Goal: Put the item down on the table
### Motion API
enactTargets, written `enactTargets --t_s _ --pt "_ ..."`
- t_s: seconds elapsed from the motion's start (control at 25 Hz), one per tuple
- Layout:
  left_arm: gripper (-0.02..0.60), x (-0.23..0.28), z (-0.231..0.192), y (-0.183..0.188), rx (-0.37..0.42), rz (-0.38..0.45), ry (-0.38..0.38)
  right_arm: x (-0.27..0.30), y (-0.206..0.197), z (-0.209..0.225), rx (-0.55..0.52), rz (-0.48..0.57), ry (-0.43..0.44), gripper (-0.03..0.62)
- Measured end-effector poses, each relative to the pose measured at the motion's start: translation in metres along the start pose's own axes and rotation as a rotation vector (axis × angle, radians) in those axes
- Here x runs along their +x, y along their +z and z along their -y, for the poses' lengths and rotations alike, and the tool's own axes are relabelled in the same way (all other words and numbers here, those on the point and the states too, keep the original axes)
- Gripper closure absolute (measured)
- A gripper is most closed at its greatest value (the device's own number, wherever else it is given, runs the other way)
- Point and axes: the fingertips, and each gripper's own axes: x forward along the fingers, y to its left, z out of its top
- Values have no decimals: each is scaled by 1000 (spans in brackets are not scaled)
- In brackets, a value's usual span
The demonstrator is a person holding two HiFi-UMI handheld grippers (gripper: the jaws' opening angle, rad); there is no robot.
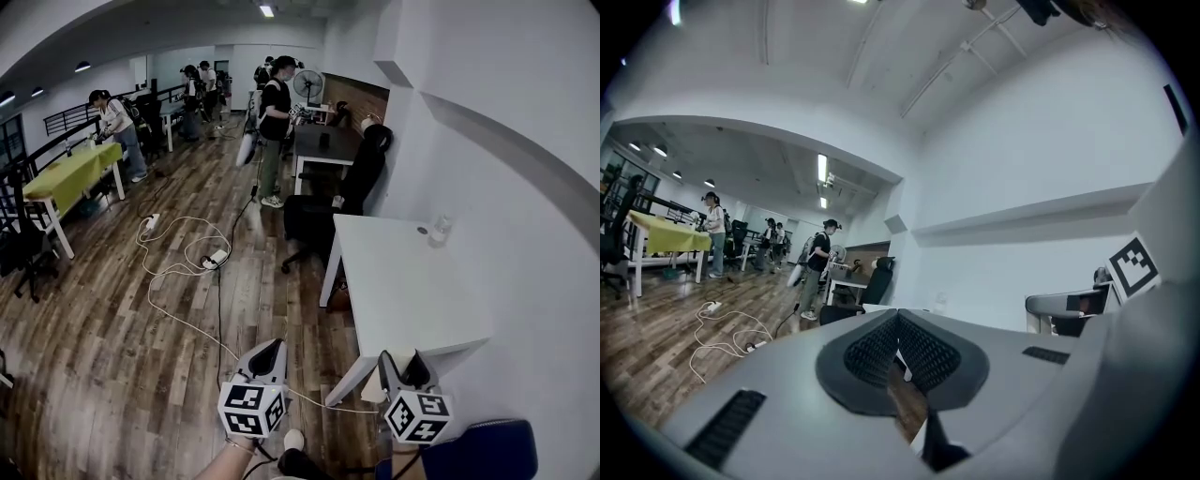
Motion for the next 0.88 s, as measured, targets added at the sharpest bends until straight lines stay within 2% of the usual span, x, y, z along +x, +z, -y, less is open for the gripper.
enactTargets --t_s 0.52,0.88 --pt "565 83 -28 9 -17 -7 23 84 20 23 -19 -18 5 299" --pt "565 142 -23 19 21 -40 -5 127 25 56 39 -31 -15 299"
